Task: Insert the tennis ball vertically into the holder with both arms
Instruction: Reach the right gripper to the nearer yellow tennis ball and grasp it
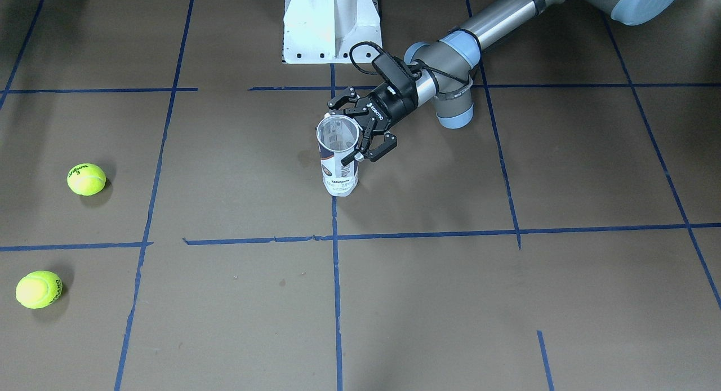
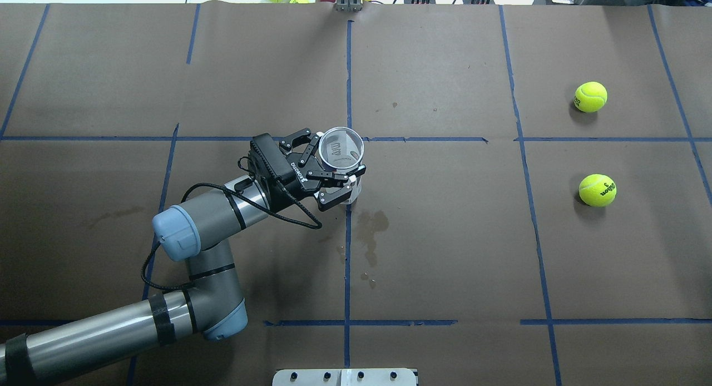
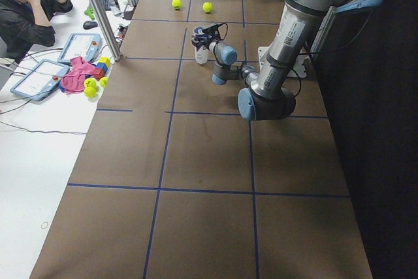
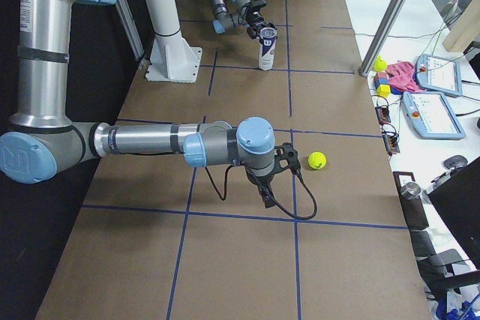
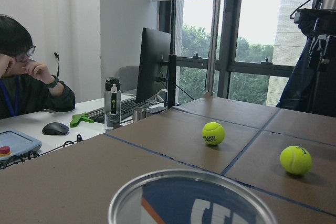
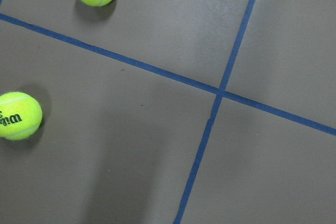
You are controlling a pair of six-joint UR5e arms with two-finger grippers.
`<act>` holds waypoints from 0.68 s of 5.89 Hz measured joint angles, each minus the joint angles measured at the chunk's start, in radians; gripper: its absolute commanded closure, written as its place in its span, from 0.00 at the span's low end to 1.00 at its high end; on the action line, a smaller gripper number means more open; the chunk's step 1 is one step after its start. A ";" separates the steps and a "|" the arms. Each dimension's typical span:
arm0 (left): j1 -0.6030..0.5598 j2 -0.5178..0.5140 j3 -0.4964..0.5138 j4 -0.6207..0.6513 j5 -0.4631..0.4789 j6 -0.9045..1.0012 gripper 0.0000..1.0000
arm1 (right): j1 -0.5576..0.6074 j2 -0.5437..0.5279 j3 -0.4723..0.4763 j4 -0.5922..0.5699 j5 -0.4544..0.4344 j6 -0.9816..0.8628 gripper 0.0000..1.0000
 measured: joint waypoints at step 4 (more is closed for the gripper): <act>0.002 0.001 0.000 0.000 0.001 0.000 0.13 | -0.265 0.162 0.104 0.002 -0.044 0.434 0.00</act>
